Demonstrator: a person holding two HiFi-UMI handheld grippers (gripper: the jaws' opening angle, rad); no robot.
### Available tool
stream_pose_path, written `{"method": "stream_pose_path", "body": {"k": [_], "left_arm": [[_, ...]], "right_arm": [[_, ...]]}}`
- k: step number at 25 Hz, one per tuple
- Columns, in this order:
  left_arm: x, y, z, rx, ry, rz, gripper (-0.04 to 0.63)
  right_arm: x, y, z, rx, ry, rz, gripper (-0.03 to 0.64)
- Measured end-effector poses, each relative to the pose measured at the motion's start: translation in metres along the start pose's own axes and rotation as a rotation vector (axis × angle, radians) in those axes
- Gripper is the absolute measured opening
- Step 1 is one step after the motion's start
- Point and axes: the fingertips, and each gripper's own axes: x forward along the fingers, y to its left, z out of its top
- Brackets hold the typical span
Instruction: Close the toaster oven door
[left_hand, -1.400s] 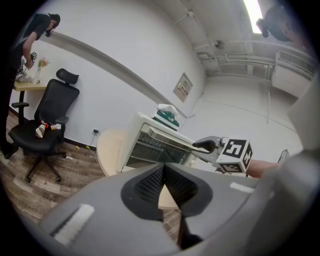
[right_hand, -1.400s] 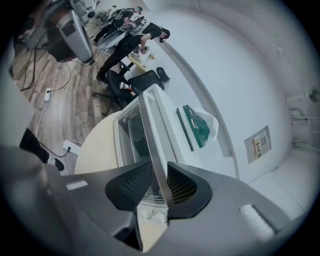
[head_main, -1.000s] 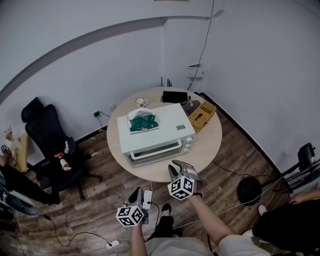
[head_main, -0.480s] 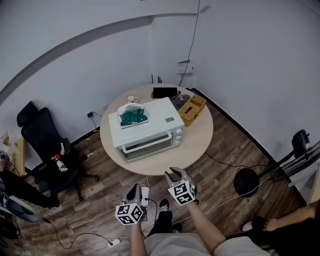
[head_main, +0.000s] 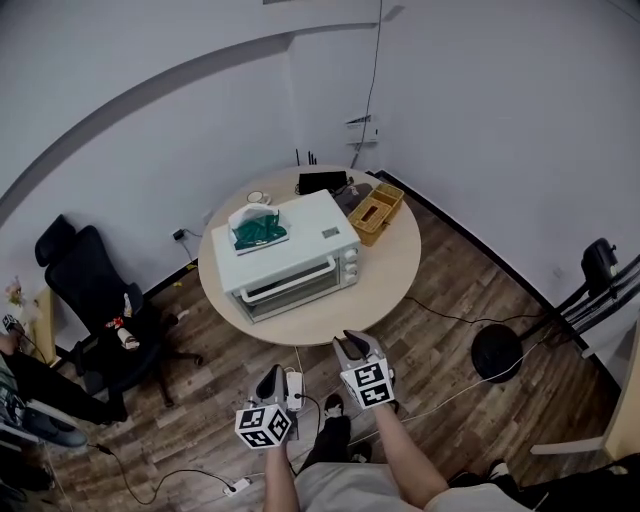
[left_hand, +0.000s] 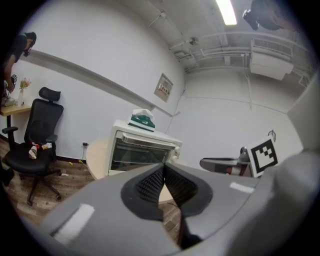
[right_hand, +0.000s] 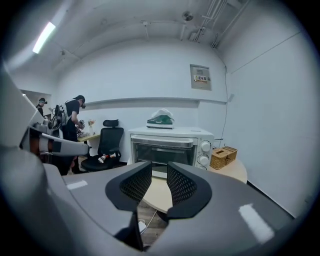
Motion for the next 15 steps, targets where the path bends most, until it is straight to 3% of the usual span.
{"method": "stream_pose_path", "body": {"k": [7,13,15], "left_arm": [[-0.001,-0.007,0.007,0.005,-0.027,-0.002,0.058],[-0.006,-0.012,0.009,0.036,-0.026,-0.011,0.057],[-0.004,-0.014,0.012,0.033,-0.032,-0.015,0.057]], "right_arm": [[-0.017,0.0,0.004,0.126,-0.064,-0.023,0.091],[-0.032,0.003,-0.02,0.118,-0.038,-0.001,0.089],[-0.033,0.001,-0.018,0.108,-0.041,0.001,0.051]]}}
